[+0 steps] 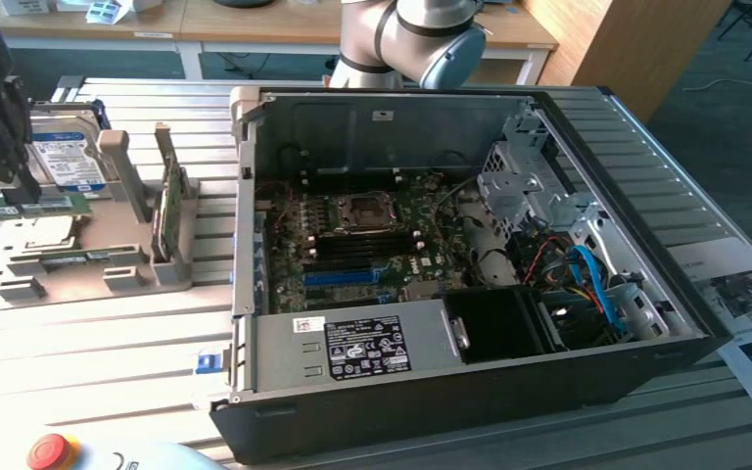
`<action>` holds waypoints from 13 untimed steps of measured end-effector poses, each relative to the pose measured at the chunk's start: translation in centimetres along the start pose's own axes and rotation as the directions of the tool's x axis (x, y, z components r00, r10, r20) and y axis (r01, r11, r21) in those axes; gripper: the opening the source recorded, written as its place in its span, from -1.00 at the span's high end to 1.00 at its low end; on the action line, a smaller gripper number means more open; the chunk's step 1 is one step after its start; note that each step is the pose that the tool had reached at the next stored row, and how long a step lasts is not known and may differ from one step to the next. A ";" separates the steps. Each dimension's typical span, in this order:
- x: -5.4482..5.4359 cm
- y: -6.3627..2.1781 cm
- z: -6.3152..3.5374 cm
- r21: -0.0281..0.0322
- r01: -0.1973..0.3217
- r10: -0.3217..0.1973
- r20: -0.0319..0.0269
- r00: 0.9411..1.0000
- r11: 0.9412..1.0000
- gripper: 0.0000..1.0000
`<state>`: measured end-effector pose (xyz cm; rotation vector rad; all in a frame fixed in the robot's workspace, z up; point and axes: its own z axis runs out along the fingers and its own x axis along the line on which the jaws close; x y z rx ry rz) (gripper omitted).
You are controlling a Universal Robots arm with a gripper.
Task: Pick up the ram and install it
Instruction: 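Pick up the ram and move it above insertion slot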
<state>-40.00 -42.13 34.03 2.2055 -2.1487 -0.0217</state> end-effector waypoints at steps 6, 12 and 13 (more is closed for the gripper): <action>0.0 0.02 -0.39 0.000 0.000 0.000 -0.006 1.000 1.000 0.76; 0.0 0.03 -0.44 0.000 0.000 0.000 -0.006 1.000 1.000 0.76; 0.0 0.03 -0.50 -0.001 0.000 0.000 -0.006 1.000 1.000 0.76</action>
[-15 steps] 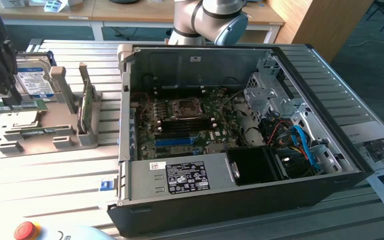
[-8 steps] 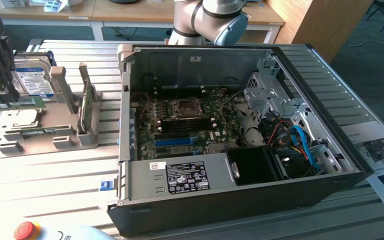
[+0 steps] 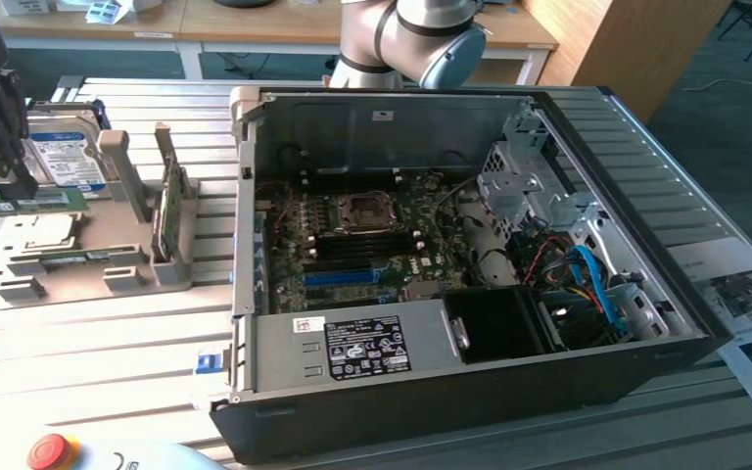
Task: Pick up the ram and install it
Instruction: 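Pick up the ram and move it above insertion slot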
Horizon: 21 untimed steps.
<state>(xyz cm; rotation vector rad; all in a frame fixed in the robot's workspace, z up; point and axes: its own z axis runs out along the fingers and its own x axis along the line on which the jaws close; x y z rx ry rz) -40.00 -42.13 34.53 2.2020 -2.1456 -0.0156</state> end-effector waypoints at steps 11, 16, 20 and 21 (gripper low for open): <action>0.0 0.06 -1.10 0.002 0.000 0.000 0.000 1.000 1.000 0.76; 0.1 0.10 -1.84 0.002 0.000 0.000 0.000 1.000 1.000 0.76; 0.1 0.14 -2.47 0.002 0.000 0.000 0.000 1.000 1.000 0.76; 0.1 0.15 -2.64 0.002 0.000 0.000 0.000 1.000 1.000 0.76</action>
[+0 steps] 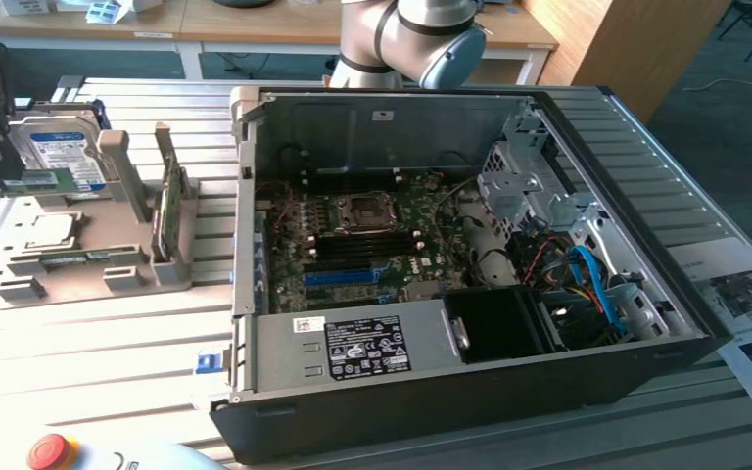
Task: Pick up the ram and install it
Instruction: 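Pick up the ram and move it above insertion slot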
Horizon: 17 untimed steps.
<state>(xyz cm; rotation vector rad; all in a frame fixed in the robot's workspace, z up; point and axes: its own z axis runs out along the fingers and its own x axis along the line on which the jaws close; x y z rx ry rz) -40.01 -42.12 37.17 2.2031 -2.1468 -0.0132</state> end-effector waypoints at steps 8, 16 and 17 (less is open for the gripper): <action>0.1 0.07 -1.31 0.000 0.000 0.000 0.000 1.000 1.000 0.76; 0.1 0.13 -2.52 0.000 0.000 0.000 0.000 1.000 1.000 0.76; 0.1 0.14 -2.67 0.000 0.000 0.000 0.000 1.000 1.000 0.76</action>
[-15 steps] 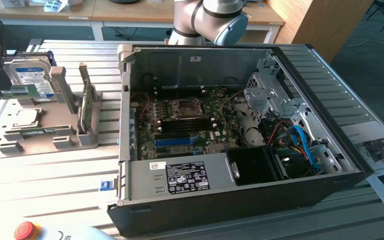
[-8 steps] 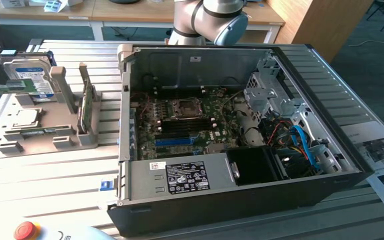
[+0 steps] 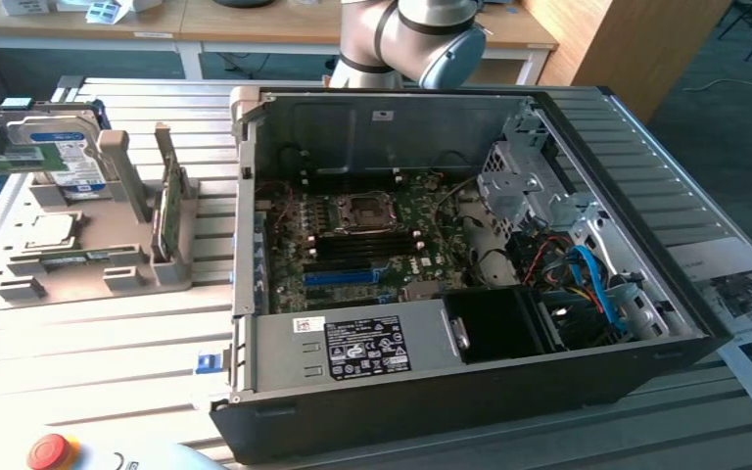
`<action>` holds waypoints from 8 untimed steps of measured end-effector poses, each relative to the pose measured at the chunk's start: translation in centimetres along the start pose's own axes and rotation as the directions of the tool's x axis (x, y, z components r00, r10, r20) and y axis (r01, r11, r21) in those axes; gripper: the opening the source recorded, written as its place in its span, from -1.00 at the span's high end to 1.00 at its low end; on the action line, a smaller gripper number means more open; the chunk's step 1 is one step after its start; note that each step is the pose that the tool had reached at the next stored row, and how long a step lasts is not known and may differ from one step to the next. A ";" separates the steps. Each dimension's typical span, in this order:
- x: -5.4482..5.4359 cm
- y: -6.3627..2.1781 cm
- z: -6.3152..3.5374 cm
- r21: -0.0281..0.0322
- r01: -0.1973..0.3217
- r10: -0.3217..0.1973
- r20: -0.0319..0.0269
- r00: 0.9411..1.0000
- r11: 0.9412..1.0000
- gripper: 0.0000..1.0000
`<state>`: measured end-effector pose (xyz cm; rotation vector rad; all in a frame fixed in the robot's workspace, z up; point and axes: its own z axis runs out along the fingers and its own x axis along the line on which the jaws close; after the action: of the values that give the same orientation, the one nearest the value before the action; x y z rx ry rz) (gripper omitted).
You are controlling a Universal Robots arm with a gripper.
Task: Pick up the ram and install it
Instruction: 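Pick up the ram and move it above insertion slot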
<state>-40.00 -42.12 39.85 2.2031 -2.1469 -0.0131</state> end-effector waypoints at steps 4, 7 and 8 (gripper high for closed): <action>0.0 0.03 -0.53 0.000 0.000 0.000 0.000 1.000 1.000 0.76; 0.0 0.03 -0.56 0.000 0.000 0.000 0.000 1.000 1.000 0.76; 0.0 0.03 -0.57 0.000 0.000 0.000 0.000 1.000 1.000 0.76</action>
<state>-40.00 -42.12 40.42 2.2032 -2.1470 -0.0130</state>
